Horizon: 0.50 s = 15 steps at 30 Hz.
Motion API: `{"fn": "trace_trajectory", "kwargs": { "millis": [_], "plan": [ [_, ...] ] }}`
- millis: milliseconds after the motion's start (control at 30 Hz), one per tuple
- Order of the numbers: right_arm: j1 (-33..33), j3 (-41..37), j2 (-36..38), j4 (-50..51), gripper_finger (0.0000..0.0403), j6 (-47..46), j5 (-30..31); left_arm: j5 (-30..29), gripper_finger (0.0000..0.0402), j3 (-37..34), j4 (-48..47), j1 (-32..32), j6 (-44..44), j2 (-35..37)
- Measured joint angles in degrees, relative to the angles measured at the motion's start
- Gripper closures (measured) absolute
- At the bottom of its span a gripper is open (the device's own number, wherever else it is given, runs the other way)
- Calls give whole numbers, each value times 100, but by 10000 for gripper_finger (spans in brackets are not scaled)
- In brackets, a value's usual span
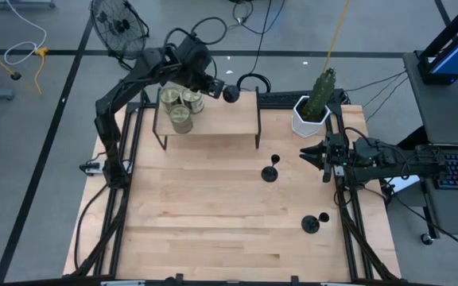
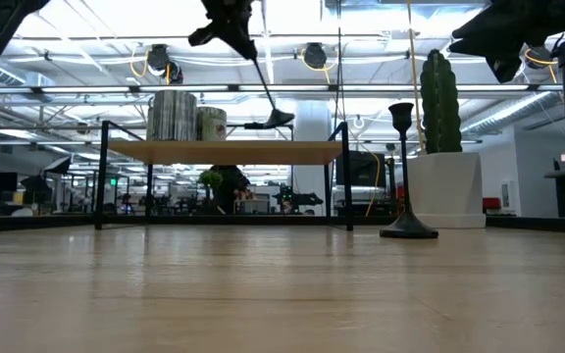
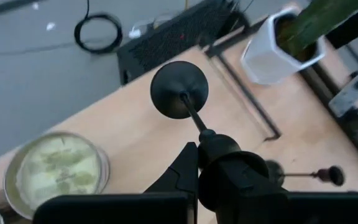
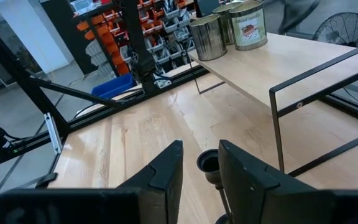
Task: Pick & Place candle stick holders
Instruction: Put the bottom left black candle holder on the shelf
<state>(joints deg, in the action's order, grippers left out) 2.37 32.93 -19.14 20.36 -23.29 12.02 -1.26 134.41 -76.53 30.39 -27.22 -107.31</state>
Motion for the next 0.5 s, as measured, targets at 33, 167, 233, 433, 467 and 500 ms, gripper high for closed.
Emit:
{"fn": "trace_trajectory", "kwargs": {
  "millis": [33, 167, 233, 433, 467, 500],
  "plan": [
    [0, 0, 0, 0, 309, 0, 4, 36, 385, -7, -28, 9, 2, -2],
    [-2, 0, 0, -2, 307, 0, -1, 128, 385, 15, 109, -26, 22, 43],
    [1, 0, 0, -11, 307, 0, -3, 140, 385, 9, 18, -29, 22, 43],
    [1, 0, -60, -576, 309, 127, 257, 138, 385, 6, -169, -105, 22, 50],
    [1, 0, -95, -733, 309, 198, 404, 140, 385, 6, -189, -134, 20, 48],
    [1, 0, -140, -915, 309, 282, 567, 142, 385, 6, -206, -166, 21, 48]
  ]
}}
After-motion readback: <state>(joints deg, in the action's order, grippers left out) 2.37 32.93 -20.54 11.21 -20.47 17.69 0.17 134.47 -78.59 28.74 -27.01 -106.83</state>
